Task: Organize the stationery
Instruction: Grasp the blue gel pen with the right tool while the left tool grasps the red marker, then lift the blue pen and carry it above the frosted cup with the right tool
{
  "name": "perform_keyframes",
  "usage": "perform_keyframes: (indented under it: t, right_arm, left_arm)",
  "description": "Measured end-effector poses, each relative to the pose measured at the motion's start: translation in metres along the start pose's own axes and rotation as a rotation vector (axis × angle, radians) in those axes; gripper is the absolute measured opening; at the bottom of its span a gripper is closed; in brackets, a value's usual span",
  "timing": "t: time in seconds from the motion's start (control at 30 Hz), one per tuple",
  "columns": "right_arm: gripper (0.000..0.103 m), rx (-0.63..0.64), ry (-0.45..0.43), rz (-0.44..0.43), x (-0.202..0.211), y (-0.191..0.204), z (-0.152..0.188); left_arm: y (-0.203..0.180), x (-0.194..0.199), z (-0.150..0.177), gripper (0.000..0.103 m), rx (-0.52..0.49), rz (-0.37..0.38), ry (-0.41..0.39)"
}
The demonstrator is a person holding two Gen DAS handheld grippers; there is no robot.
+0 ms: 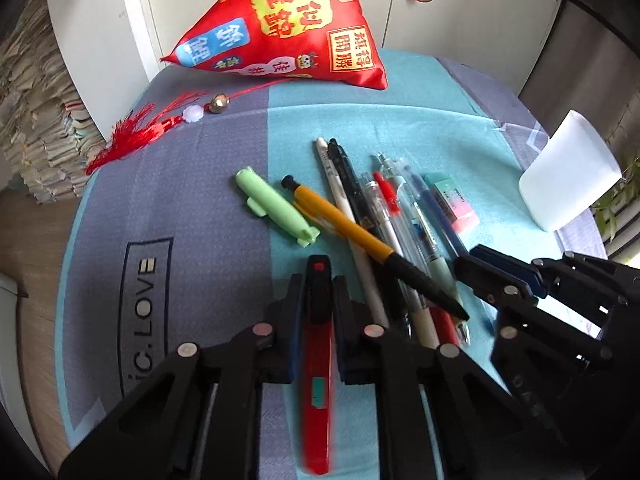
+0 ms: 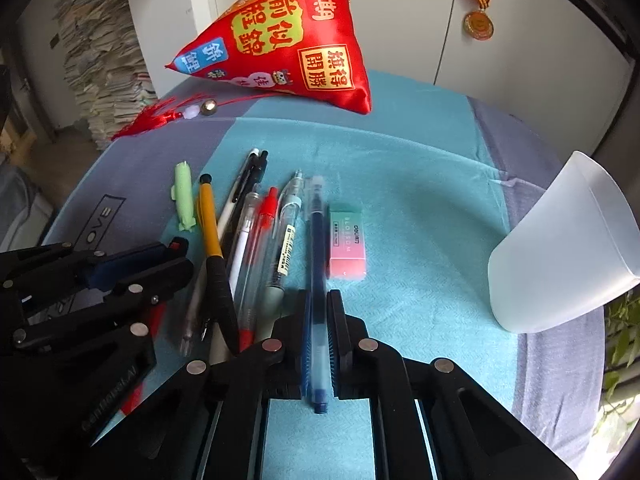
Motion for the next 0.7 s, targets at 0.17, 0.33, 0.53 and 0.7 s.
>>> perform_keyframes:
  t: [0.17,0.33,0.53,0.7]
  right_arm:
    - [0.008,-0.035,0.052,-0.125,0.018,-0.015,0.022]
    - [0.008,-0.017,0.104,-0.146,0.046,-0.027,0.059]
    - [0.008,-0.014,0.168,-0.133,0.062,-0.031,0.092]
    - [0.014,-0.053,0.099,-0.096,0.073,-0.035,0.084]
  left_arm:
    - [0.011,0.015,0.017,0.012,0.014,0.075,0.03]
    - [0.014,0.033,0.038,0.012,-0.003,0.095,0.037]
    - [0.006,0.047,0.051,0.012,-0.024,0.111,0.016]
    - [0.001,0.057,0.054,0.012,-0.039,0.114,-0.001]
Point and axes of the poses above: each gripper's, at about its wrist camera, not at the fingertips, and x roughly against the way its jaws point, y to its left, z to its underside, the point moved 1 cm from there along -x, roughly the way its jaws point, and after that the axes turned 1 degree about -x, right-handed, at the moved point
